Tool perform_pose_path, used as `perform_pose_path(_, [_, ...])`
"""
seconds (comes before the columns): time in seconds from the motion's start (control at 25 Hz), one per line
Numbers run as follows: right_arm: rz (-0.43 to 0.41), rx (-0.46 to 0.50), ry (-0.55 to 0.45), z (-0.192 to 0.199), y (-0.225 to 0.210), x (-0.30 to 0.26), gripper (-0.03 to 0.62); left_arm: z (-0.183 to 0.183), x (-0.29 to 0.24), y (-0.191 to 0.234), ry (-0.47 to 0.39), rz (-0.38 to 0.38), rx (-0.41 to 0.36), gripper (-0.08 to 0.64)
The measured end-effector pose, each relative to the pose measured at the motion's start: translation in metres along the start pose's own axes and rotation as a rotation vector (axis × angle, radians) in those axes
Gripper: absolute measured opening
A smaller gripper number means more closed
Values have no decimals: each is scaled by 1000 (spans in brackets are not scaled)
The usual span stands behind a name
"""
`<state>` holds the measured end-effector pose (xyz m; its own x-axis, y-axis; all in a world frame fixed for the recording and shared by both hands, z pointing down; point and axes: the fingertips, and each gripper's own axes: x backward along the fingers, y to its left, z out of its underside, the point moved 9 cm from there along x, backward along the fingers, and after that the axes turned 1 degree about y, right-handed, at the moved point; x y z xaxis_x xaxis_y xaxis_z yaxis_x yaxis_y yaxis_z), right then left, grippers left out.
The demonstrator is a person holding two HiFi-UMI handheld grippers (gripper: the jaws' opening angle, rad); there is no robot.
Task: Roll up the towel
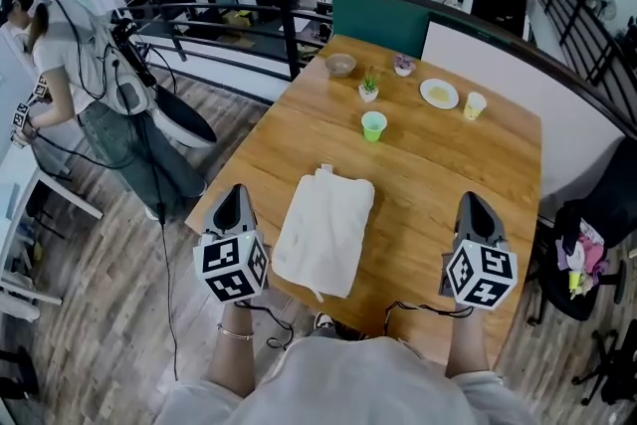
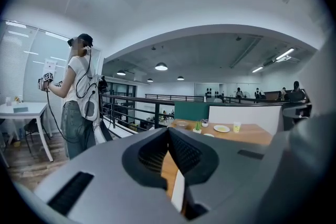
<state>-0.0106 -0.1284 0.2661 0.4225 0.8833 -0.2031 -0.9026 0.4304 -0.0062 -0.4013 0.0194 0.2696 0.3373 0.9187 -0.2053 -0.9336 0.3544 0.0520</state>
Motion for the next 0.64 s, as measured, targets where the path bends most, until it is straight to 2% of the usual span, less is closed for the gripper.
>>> perform_pose_path(0.64, [-13,-4,18,7,4,6,0,13,1,-2,40,7,16,3])
